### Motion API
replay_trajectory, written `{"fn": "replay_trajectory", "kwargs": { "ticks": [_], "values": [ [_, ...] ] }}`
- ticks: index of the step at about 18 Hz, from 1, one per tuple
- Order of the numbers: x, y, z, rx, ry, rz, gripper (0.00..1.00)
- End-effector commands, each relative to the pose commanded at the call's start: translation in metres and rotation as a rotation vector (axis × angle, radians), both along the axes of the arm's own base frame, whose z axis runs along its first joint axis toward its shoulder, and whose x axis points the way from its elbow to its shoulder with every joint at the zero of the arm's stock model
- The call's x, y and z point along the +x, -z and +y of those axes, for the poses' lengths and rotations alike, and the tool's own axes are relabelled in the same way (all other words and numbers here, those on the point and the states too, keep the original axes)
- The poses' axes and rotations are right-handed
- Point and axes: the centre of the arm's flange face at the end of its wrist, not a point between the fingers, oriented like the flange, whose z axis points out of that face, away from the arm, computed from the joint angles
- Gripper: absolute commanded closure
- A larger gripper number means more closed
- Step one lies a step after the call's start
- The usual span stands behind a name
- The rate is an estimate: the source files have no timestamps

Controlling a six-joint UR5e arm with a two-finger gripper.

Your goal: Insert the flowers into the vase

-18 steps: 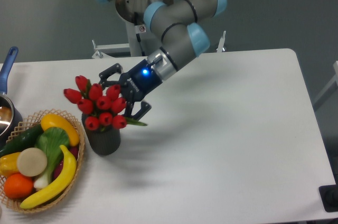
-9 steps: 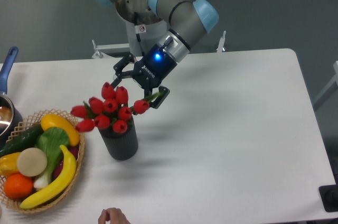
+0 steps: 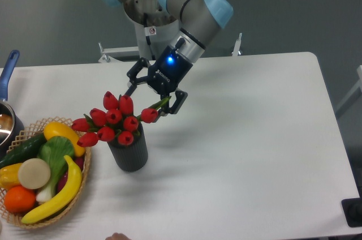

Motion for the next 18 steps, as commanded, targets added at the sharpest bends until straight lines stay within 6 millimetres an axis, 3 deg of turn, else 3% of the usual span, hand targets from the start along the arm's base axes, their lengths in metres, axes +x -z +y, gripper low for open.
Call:
{"fn": "replay_trajectory", "kwargs": {
  "ticks": [4,7,9,12,16,18],
  "values": [
    [-0.022,-0.017,-0.029,-0.132,-0.108,0.134,0.0],
    [-0.06,-0.027,-0.043,-0.205,-0.188,0.194,0.0],
    [-0.091,-0.037,-0.042,-0.269,-0.222,0.239,0.0],
    [-0.14,-0.031,-0.033,-0.407,-0.236,0.22,0.0],
    [-0.178,-0.03,-0.032,-0.55,-0.191,0.229,0.0],
    [-0.197,-0.04,-0.028,-0.592,-0.169,0.236,0.0]
  ]
}}
